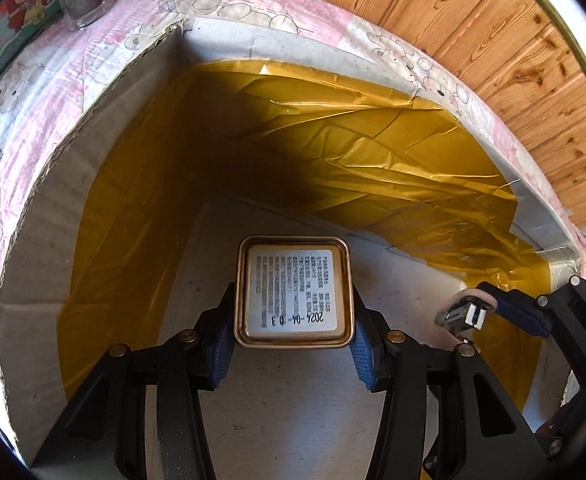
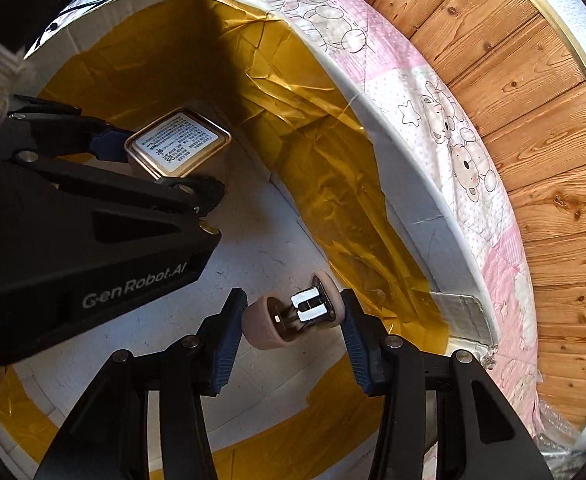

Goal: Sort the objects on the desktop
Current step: 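Open the right tool dropping the stapler while the left tool releases the tin, then withdraw both open tools from the box back toward the item pile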

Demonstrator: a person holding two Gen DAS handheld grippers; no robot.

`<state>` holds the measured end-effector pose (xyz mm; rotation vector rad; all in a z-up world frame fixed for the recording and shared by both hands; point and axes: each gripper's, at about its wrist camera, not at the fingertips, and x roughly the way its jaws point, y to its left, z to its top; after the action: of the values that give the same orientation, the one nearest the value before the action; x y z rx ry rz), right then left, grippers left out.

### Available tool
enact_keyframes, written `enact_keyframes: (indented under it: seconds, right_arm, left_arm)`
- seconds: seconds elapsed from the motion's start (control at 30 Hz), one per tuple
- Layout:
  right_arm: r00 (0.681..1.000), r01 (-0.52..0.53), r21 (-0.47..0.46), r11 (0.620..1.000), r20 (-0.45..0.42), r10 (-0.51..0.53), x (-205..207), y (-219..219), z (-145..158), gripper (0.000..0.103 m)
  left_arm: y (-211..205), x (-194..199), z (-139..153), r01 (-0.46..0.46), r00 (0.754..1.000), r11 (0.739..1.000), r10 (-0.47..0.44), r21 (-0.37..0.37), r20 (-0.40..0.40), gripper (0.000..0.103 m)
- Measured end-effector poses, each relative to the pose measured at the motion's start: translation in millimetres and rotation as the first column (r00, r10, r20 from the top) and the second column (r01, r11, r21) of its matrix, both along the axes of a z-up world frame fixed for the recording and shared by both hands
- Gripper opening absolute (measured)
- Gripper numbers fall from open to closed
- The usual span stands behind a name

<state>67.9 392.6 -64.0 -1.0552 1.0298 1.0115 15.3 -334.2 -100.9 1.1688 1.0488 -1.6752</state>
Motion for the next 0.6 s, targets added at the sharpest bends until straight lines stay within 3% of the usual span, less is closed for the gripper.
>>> enact_keyframes:
  seconds: [0.23, 0.33, 0.6]
  right_arm:
    - [1.000, -0.012, 0.013, 1.000, 0.000, 0.012, -12, -13, 13, 0.054]
    - [1.000, -0.031, 0.037, 0.999, 0.006, 0.031, -26, -24, 26, 0.063]
    - [0.994, -0.107, 0.062, 0.992, 0.016, 0.107, -68, -67, 58, 0.064]
  left_arm:
    - [9, 0, 16, 0.022, 1.000, 1.000, -0.022, -0.015, 0.012, 0.052]
    - [17, 2, 28, 0.039, 0.999, 0.999, -0.038, -0.030, 0.016, 0.052]
    - [56, 18, 65, 0.106, 0.994, 0.993, -0.105, -0.047, 0.028, 0.052]
